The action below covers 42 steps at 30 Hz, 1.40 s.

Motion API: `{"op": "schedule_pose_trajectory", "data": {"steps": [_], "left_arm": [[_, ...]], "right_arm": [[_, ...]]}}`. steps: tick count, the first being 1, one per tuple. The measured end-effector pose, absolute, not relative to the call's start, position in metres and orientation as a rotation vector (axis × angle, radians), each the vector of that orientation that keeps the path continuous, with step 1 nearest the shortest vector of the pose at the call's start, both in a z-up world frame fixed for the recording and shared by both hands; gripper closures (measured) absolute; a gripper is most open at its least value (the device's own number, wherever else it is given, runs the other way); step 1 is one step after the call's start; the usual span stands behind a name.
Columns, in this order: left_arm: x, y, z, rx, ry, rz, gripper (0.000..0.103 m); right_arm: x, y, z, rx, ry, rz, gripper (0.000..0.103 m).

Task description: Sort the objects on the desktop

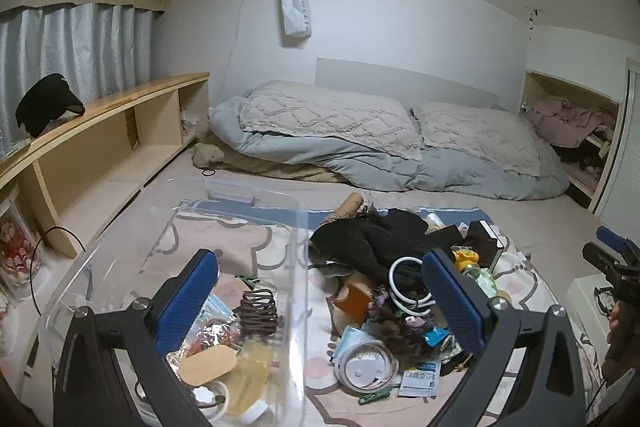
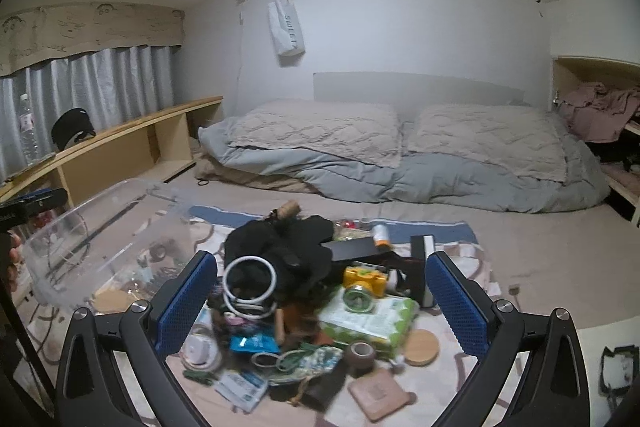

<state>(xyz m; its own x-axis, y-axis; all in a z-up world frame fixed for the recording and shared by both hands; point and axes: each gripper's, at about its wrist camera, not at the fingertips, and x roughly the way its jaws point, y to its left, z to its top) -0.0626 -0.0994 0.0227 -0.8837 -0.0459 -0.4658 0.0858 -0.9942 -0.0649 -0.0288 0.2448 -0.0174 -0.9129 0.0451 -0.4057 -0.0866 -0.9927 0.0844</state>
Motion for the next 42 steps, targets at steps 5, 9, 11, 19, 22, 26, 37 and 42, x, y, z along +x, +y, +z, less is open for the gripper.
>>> {"op": "schedule_pose_trajectory", "data": {"steps": [5,9,11,19,22,26,37,42], "left_arm": [[-0.062,-0.080,0.020,0.751,0.097,-3.019,0.000],[-0.063,-0.064,0.017,0.754,0.076,-3.048,0.000],[-0.064,-0.059,0.016,0.748,0.074,-3.052,0.000],[-0.082,-0.042,0.013,0.734,0.077,-3.063,0.000],[-0.089,-0.036,0.010,0.734,0.093,-3.080,0.000],[-0.097,-0.030,0.005,0.739,0.081,-3.108,0.000],[-0.141,-0.034,-0.024,0.820,-0.007,-3.073,0.009],[-0.165,-0.047,-0.033,0.856,0.099,-3.070,0.009]], "right_arm": [[-0.024,0.261,-0.025,-0.659,0.177,2.959,0.000],[-0.018,0.271,-0.028,-0.664,0.196,2.917,0.000],[-0.015,0.275,-0.028,-0.655,0.206,2.910,0.000],[-0.034,0.271,-0.032,-0.713,0.279,2.921,0.000],[-0.052,0.260,-0.035,-0.756,0.301,2.957,0.002],[-0.080,0.245,-0.047,-0.870,0.375,2.975,0.023],[-0.164,0.214,-0.097,-1.159,0.505,2.902,0.050],[-0.194,0.209,-0.119,-1.253,0.550,2.873,0.056]]}}
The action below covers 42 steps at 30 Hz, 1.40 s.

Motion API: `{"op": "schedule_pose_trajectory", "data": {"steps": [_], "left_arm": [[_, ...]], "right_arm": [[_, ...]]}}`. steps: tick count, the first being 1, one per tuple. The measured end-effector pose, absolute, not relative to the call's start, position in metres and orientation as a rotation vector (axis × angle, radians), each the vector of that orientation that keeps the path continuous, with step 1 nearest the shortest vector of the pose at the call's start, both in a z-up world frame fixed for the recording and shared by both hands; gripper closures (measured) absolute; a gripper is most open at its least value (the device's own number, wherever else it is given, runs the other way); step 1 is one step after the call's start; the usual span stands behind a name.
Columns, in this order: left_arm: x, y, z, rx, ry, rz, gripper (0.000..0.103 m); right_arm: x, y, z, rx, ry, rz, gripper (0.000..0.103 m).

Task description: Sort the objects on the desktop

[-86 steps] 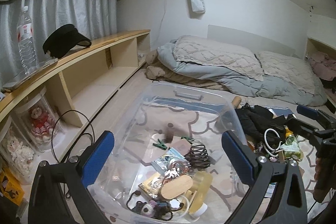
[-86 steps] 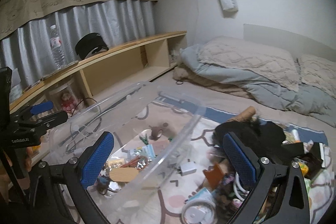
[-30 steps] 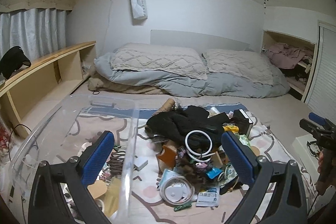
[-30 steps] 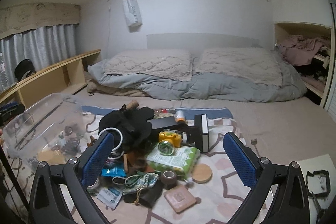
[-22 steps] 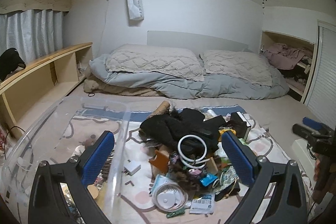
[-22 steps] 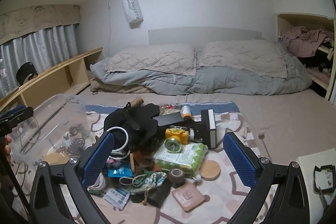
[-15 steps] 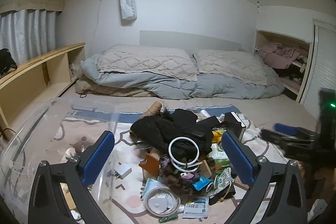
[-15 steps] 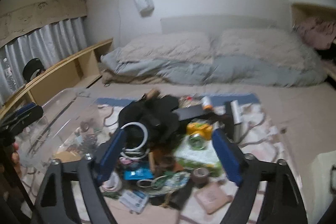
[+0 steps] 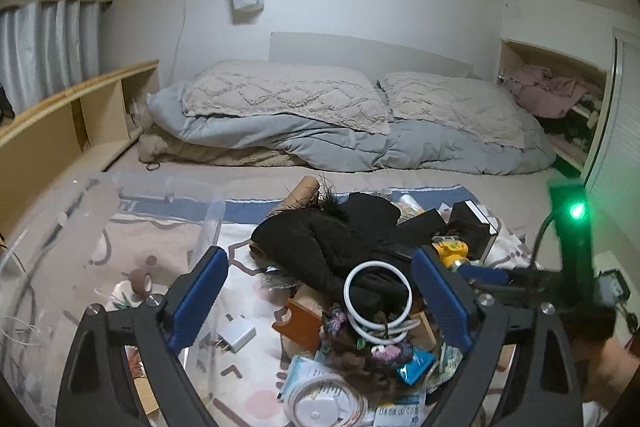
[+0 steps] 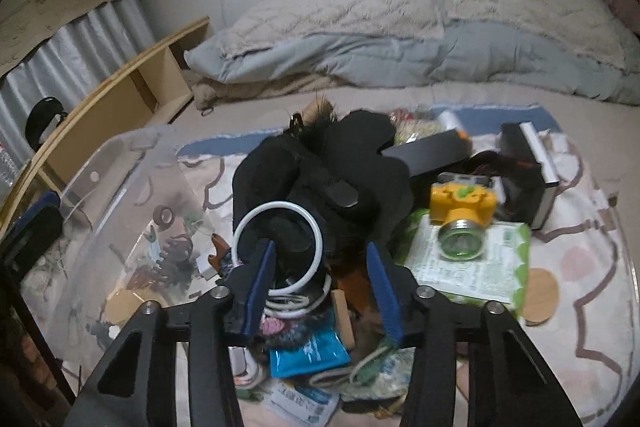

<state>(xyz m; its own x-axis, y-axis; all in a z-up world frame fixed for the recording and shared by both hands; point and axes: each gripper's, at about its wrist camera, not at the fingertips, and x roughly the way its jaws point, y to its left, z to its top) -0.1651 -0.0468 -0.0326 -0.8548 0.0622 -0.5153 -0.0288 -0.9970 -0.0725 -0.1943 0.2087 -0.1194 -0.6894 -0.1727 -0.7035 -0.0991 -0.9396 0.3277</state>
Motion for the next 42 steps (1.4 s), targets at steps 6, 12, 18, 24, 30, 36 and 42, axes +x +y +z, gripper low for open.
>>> {"op": "schedule_pose_trajectory", "data": {"steps": [6,12,18,24,30,36,42], "left_arm": [[-0.181,-0.053,-0.041,-0.861,-0.116,2.959,0.009],[-0.184,-0.056,-0.044,-0.881,-0.115,2.950,0.009],[-0.180,-0.056,-0.044,-0.874,-0.092,2.944,0.013],[-0.170,-0.055,-0.049,-0.894,-0.042,2.913,0.015],[-0.162,-0.044,-0.056,-0.926,-0.017,2.860,0.015],[-0.149,-0.028,-0.067,-0.958,0.053,2.794,0.015],[-0.129,-0.012,-0.090,-1.023,0.123,2.704,0.015]], "right_arm": [[-0.220,0.197,-0.145,1.322,-0.536,-2.729,0.056],[-0.231,0.191,-0.170,1.443,-0.512,-2.678,0.056],[-0.222,0.180,-0.173,1.466,-0.460,-2.613,0.089],[-0.205,0.177,-0.173,1.520,-0.422,-2.559,0.092],[-0.186,0.179,-0.183,1.609,-0.370,-2.486,0.097],[-0.159,0.181,-0.187,1.644,-0.344,-2.415,0.097],[-0.128,0.175,-0.209,1.717,-0.293,-2.288,0.097]]}}
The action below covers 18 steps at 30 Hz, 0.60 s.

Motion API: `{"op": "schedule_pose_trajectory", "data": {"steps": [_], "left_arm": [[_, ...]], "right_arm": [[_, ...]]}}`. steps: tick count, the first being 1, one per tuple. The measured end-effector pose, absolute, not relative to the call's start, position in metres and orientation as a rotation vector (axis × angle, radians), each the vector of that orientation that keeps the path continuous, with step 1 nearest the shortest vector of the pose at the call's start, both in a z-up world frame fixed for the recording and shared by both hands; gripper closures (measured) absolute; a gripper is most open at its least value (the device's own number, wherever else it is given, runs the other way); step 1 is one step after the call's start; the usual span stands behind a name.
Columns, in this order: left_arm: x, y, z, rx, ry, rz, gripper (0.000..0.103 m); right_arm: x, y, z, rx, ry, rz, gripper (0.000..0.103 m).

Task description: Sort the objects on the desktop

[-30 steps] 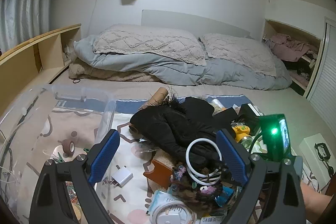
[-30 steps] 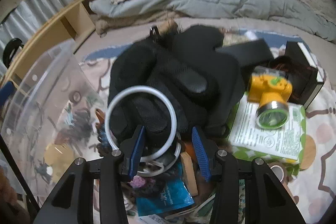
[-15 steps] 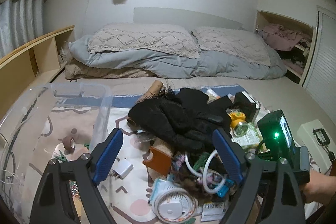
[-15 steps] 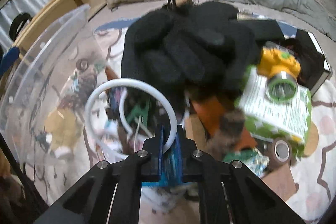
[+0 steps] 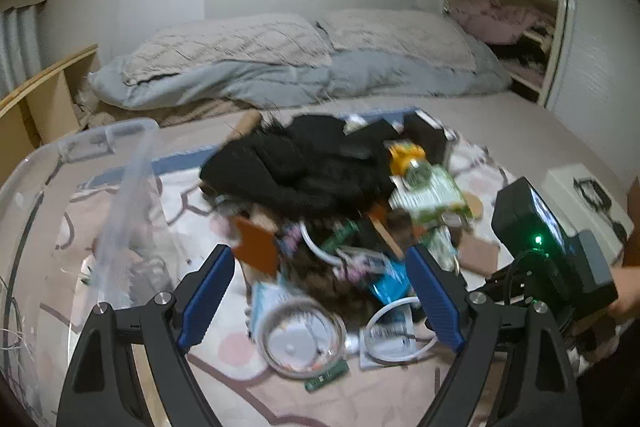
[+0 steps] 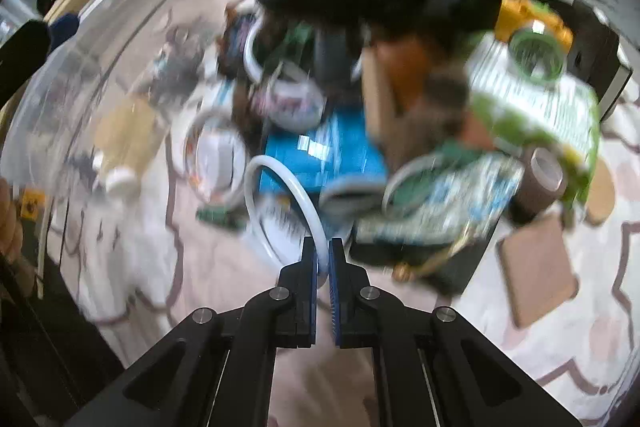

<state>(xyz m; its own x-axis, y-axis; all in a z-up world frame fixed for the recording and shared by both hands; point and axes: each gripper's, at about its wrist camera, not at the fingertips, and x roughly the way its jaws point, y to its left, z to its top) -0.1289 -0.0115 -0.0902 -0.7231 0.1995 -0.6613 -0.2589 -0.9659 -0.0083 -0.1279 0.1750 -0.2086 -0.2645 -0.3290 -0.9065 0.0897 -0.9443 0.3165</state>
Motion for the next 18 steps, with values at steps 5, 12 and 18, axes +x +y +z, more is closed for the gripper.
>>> {"op": "schedule_pose_trajectory", "data": {"steps": [5,12,18], "left_arm": [[-0.112,-0.010,-0.107,-1.031,0.148,2.658,0.015],[-0.095,-0.003,-0.137,-1.085,0.159,2.580,0.015],[-0.081,0.006,-0.146,-1.078,0.225,2.510,0.015]], "right_arm": [[-0.106,0.171,-0.221,1.748,-0.266,-2.205,0.097],[-0.086,0.172,-0.234,1.800,-0.390,-2.082,0.097],[-0.073,0.176,-0.228,1.744,-0.663,-1.921,0.097]]}}
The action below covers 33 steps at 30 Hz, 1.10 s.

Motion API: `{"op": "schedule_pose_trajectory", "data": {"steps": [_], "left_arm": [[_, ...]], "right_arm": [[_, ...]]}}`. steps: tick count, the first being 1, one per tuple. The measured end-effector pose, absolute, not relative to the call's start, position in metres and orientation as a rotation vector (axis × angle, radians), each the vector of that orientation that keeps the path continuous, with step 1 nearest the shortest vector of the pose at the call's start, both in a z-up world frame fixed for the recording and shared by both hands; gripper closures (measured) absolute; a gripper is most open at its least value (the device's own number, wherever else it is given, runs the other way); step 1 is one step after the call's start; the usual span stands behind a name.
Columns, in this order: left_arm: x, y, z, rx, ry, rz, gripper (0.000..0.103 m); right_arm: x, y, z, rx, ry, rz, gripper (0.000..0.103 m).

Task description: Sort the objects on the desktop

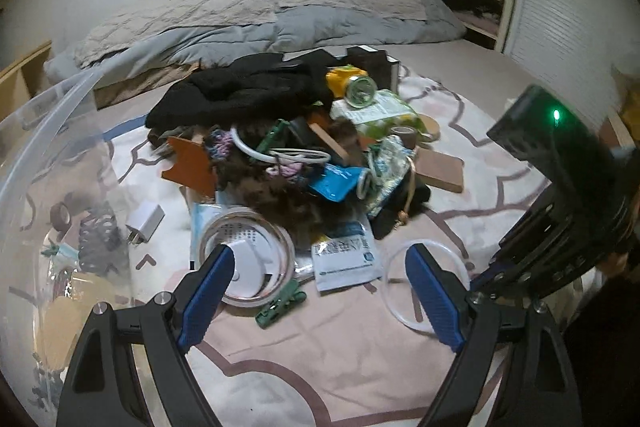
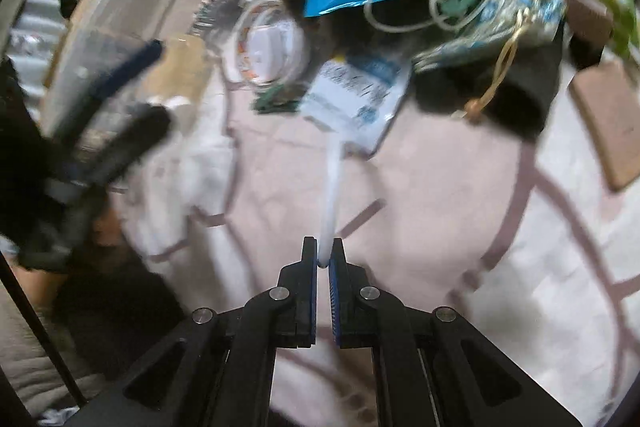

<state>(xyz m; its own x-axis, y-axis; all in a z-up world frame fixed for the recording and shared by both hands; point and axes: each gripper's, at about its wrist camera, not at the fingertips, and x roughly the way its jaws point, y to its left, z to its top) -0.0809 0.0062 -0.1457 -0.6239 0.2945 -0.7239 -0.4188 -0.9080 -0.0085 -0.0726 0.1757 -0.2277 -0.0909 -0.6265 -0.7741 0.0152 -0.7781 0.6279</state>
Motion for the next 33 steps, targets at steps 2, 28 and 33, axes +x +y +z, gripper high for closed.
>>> {"op": "schedule_pose_trajectory", "data": {"steps": [2,28,33], "left_arm": [[-0.078,0.006,-0.147,-1.070,0.230,2.501,0.015],[-0.113,-0.023,-0.232,-1.449,0.128,2.423,0.052],[-0.119,-0.031,-0.241,-1.497,0.083,2.407,0.077]], "right_arm": [[-0.068,0.172,-0.227,1.752,-0.625,-1.911,0.097],[-0.064,0.226,-0.245,1.909,-0.546,-2.105,0.096],[-0.064,0.232,-0.243,1.905,-0.529,-2.139,0.095]]}}
